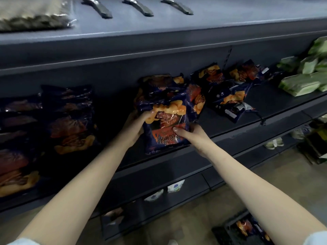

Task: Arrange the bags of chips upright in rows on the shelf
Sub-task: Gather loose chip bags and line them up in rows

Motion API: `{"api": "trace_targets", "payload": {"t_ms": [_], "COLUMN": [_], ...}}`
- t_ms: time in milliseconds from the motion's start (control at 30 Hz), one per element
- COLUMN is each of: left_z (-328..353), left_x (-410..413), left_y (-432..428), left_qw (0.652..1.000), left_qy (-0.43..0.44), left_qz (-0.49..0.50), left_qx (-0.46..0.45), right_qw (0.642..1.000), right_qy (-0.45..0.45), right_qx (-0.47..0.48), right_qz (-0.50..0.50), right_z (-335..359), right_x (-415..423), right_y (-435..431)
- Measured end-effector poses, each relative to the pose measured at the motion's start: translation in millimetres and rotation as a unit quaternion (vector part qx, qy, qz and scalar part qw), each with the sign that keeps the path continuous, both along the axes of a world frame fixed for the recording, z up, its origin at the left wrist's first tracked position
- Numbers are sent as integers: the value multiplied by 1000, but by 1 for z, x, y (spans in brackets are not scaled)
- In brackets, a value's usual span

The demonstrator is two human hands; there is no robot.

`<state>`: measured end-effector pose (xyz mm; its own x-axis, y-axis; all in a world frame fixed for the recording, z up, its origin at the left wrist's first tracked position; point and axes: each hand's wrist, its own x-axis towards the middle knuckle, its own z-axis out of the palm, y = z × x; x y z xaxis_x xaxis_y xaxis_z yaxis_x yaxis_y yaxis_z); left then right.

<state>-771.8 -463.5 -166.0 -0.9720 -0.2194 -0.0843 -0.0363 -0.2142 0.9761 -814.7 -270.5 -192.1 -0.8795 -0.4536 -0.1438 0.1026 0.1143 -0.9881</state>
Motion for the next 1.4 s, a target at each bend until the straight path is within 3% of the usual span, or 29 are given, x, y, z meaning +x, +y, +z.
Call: {"api": "trace_targets", "payload": {"t_ms": [200, 333, 433, 533, 600, 667, 767, 867, 1000, 1167, 1233, 1300, 1400], "left_z": [4, 27, 50, 61, 61, 58, 51, 43, 37, 33, 27, 20, 6], "left_x": [38, 71, 93, 105, 106, 106, 113, 124, 139, 156, 160, 161, 164], "left_y": [-58, -109, -131, -131, -130, -131, -140, -156, -169, -167, -160, -146, -124], "left_qw": [1000, 971, 918, 822, 756, 732, 751, 816, 886, 939, 947, 949, 958], "left_qy": [27, 68, 47, -94, -177, -235, -264, -228, -171, -70, -38, -18, -9], "left_qz": [-4, 10, -55, -180, -219, -237, -235, -194, -105, 70, 158, 238, 269], "left_qx": [-11, -228, -390, -532, -591, -593, -558, -495, -418, -330, -277, -207, -98], "right_qw": [996, 964, 903, 860, 837, 818, 857, 895, 957, 979, 986, 986, 973], "right_qy": [38, 73, 119, 177, 211, 246, 254, 267, 191, 190, 131, 65, 29], "right_qx": [6, 109, 228, 281, 302, 321, 259, 181, 43, -56, -88, -97, -59], "right_qz": [75, 232, 345, 388, 405, 409, 365, 308, 216, 53, 52, 115, 220], "right_z": [5, 19, 32, 37, 38, 38, 45, 53, 52, 48, 46, 41, 25], "right_x": [15, 26, 35, 46, 50, 50, 45, 40, 41, 35, 38, 45, 63], "right_y": [-51, -79, -106, -134, -148, -158, -162, -162, -168, -177, -180, -183, -190]}}
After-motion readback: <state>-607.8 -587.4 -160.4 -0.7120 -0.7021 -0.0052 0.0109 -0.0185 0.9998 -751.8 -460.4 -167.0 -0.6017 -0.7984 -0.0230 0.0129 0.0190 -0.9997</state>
